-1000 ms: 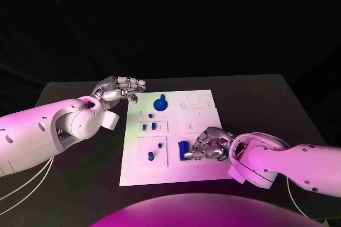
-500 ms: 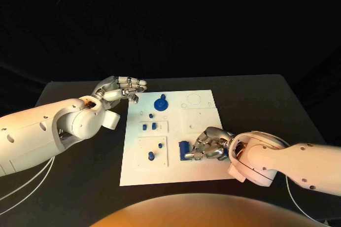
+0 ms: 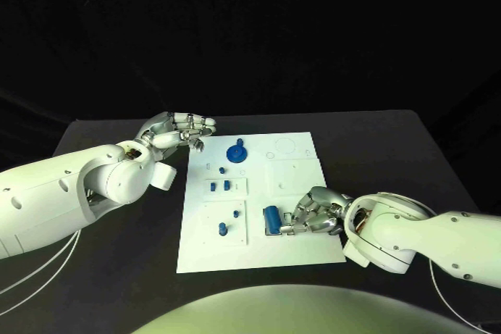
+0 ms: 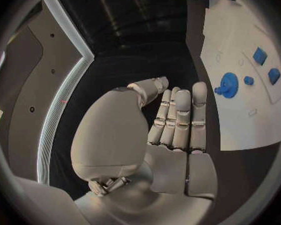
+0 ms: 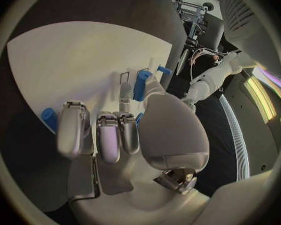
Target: Assemble the parts on the task board
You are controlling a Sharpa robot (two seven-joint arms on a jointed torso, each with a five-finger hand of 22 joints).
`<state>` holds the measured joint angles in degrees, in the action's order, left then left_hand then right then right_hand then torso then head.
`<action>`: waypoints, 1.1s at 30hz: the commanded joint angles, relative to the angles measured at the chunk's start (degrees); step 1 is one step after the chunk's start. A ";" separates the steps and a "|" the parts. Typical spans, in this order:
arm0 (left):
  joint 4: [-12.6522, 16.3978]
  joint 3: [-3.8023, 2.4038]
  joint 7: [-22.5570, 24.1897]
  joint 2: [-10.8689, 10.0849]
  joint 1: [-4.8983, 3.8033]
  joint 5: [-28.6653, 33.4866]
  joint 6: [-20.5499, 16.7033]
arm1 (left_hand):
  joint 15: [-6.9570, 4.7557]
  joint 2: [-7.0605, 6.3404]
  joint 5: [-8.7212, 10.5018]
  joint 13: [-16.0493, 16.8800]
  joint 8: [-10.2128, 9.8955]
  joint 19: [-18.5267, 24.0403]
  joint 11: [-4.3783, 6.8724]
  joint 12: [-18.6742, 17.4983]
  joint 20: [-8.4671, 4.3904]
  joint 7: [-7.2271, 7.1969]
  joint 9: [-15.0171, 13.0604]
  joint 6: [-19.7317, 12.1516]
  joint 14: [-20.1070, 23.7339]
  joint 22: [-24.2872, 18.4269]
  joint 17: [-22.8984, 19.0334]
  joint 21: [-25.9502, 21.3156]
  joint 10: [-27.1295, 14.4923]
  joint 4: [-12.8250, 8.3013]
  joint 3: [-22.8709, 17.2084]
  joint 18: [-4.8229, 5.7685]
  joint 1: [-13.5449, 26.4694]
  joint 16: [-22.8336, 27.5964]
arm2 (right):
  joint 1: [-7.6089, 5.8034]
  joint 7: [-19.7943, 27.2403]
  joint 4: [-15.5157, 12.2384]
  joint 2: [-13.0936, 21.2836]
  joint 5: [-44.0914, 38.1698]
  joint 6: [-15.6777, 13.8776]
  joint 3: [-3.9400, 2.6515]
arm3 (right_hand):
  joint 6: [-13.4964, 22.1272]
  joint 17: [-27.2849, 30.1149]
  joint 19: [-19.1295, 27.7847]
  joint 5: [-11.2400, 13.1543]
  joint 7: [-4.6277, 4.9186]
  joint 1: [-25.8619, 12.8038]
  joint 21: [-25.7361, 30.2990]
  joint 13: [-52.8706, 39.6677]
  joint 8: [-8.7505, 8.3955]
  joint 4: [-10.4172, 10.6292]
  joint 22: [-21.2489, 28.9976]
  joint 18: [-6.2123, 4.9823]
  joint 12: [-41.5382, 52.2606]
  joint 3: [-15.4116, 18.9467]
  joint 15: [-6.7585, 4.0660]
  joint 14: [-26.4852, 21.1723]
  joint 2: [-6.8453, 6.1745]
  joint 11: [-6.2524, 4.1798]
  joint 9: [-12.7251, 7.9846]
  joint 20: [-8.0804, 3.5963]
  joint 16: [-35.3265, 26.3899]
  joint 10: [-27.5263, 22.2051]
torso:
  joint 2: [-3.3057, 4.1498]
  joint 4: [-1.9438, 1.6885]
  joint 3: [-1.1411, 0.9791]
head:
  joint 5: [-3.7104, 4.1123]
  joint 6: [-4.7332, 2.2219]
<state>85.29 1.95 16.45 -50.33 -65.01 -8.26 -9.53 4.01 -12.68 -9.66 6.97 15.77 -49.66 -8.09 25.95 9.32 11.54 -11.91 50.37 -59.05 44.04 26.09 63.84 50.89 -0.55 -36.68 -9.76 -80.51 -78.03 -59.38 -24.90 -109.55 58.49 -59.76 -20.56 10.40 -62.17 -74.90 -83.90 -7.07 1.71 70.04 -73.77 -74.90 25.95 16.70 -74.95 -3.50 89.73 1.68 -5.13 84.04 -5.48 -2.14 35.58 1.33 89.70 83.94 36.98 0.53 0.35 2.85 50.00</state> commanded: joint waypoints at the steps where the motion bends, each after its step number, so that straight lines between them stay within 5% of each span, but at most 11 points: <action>1: 0.08 -0.03 0.16 0.00 -0.03 0.00 0.59 | 0.02 0.18 -0.22 -0.05 0.28 0.13 -0.11 0.41 0.28 -0.13 0.08 -0.47 0.34 -0.10 0.02 -0.23 -0.48 0.16 0.13 -0.87 0.59 -0.36 | 0.00 1.00 -0.14 0.09 -1.55 1.59 -0.03 | -0.10 -14.96 -1.59 -0.22 -0.16 -0.03 -0.17 -15.10 0.21 -0.16 -10.04 0.52 0.27 -0.10 -0.49 5.94 -0.28 -0.31 0.13 -0.49 0.26 6.06 | 0.08 0.03 -0.04 | 0.02 0.00; 11: 0.12 -0.02 0.10 -0.13 -0.03 0.00 0.64 | 0.02 0.14 -0.22 -0.06 0.26 0.14 -0.12 0.41 0.28 -0.12 0.10 -0.54 0.33 -0.10 0.06 -0.23 -0.52 0.14 0.14 -0.87 0.59 -0.38 | 0.00 2.33 -0.46 -0.17 -1.10 1.96 -0.02 | 0.02 -14.94 -1.54 -0.30 -0.09 -1.08 0.01 -15.10 0.34 0.08 -10.05 0.50 0.27 0.59 -0.45 5.93 -1.89 -0.25 0.45 -0.48 0.26 6.06 | 0.12 -0.08 0.01 | 0.01 0.00; 24: 0.10 -0.02 0.12 -0.17 -0.03 0.00 0.64 | 0.02 0.14 -0.22 -0.06 0.26 0.14 -0.13 0.43 0.29 -0.11 0.11 -0.59 0.35 -0.11 0.03 -0.24 -0.56 0.12 0.13 -0.87 0.58 -0.39 | -0.22 3.49 -1.11 1.24 -1.96 -0.22 -0.03 | 0.07 -14.82 -1.50 -0.44 -0.15 -0.76 0.18 -15.10 0.38 -0.06 -10.04 0.47 0.27 0.13 -0.47 5.91 -1.50 -0.30 0.60 -0.49 0.22 6.06 | 0.05 0.06 -0.04 | 0.11 0.00; 33: 0.21 0.04 0.28 -0.22 -0.02 0.00 0.47 | 0.03 0.13 -0.23 -0.07 0.25 0.15 -0.13 0.45 0.29 -0.10 0.12 -0.65 0.38 -0.12 0.01 -0.25 -0.61 0.10 0.12 -0.88 0.56 -0.40 | -3.01 6.33 -3.04 7.51 -5.01 -5.20 -0.03 | 4.17 -12.42 -0.57 -0.28 1.59 3.92 3.27 -14.51 -2.74 -0.62 -9.29 0.01 -0.90 -1.29 0.59 5.40 -1.39 1.11 -0.01 0.25 -0.48 5.70 | 0.00 0.00 0.05 | 1.20 0.00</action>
<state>85.31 2.01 16.28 -50.60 -65.01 -8.26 -9.54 4.01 -12.68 -9.66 6.98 15.75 -49.66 -8.30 26.17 9.31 11.33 -11.87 50.16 -59.05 44.00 26.10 63.84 50.68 -0.55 -36.68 -9.76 -80.51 -78.25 -62.26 -20.75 -112.32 65.60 -61.75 -22.85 10.35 -58.32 -74.94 -84.11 -7.31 3.28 73.53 -70.66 -74.94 23.44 16.04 -74.92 -3.49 89.05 0.59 -5.08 83.99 -6.88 -1.31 35.62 1.12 89.44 83.93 37.01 0.54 0.32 3.58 50.00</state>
